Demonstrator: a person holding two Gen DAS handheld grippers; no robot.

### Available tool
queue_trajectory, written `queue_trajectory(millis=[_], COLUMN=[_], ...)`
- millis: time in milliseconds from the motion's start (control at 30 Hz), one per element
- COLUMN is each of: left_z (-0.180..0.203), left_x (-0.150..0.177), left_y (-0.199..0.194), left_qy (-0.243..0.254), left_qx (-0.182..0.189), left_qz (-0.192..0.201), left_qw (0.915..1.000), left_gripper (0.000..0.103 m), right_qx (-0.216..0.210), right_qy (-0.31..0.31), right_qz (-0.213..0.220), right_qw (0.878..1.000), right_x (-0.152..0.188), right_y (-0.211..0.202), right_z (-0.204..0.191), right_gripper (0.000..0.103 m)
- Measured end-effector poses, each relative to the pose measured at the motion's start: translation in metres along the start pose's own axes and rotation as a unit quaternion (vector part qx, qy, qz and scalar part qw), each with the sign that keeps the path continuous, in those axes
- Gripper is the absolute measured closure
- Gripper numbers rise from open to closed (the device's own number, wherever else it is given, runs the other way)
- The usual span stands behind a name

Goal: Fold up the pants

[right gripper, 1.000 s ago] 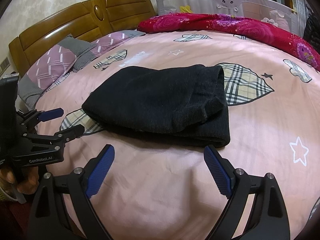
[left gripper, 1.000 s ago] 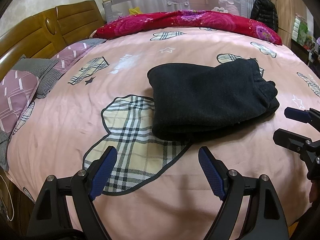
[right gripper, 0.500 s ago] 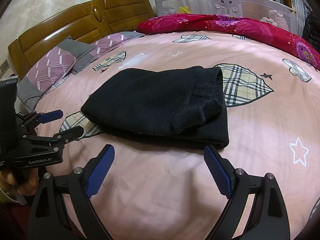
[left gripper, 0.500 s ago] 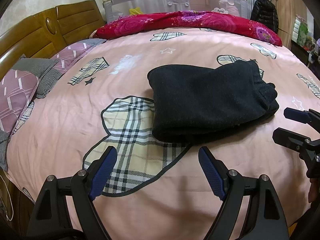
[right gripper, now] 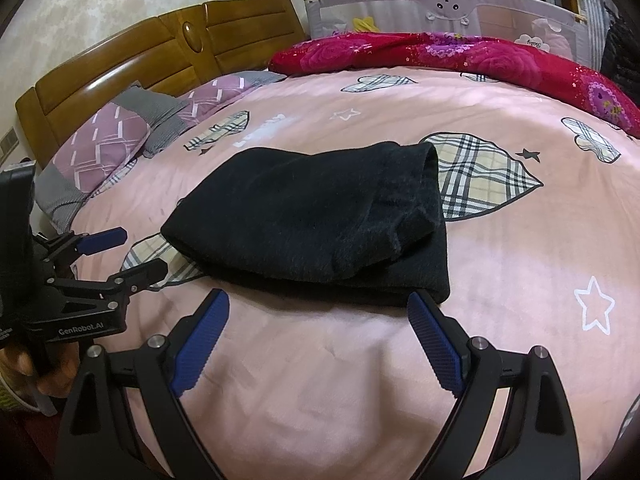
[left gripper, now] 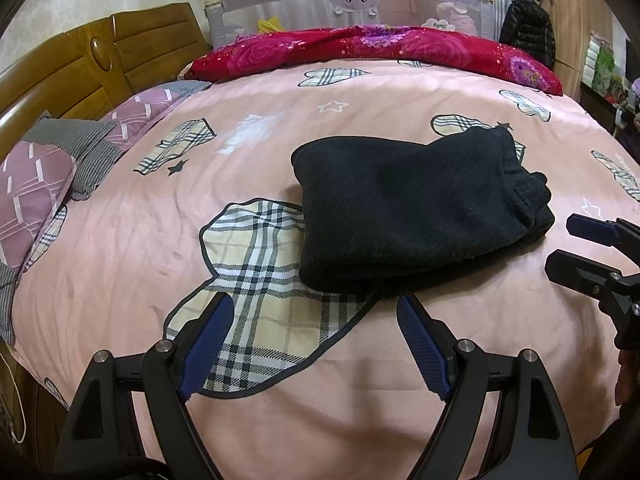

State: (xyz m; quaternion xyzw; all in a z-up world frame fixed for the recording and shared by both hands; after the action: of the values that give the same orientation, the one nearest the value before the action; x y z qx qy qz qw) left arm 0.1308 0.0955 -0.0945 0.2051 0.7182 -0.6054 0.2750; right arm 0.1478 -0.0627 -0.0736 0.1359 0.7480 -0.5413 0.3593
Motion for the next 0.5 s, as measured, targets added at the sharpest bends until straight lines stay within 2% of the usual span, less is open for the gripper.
queue_trajectory(millis=[500], left_z=[-0.0002], left_x=[-0.0070], left_y=[0.0004], left_qy=[-0.004], left_qx=[-0.003], left_qz=[0.006], left_qw=[1.0000], left_gripper=[0.019], right_qx=[-0.001], right_qy=[-0.007], right_qz=[0.004], right_qw=[1.000], right_x=[-0.0050], right_y=[-0.0017], right_z=[-0.0033], right_gripper=[0.012])
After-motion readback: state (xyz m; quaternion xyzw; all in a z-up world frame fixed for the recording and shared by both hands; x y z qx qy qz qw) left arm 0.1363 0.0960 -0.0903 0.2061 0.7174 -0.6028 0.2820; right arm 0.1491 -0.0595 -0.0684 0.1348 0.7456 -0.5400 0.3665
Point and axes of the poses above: each gripper's, at about its wrist camera, not at the fingertips, and y roughly the way its jaws point, z to its right, x to its underside, the point moved 9 cm from there along y, roughly the way its jaws point, and after that the axes turned 1 degree about -y, right-handed, at the moved point
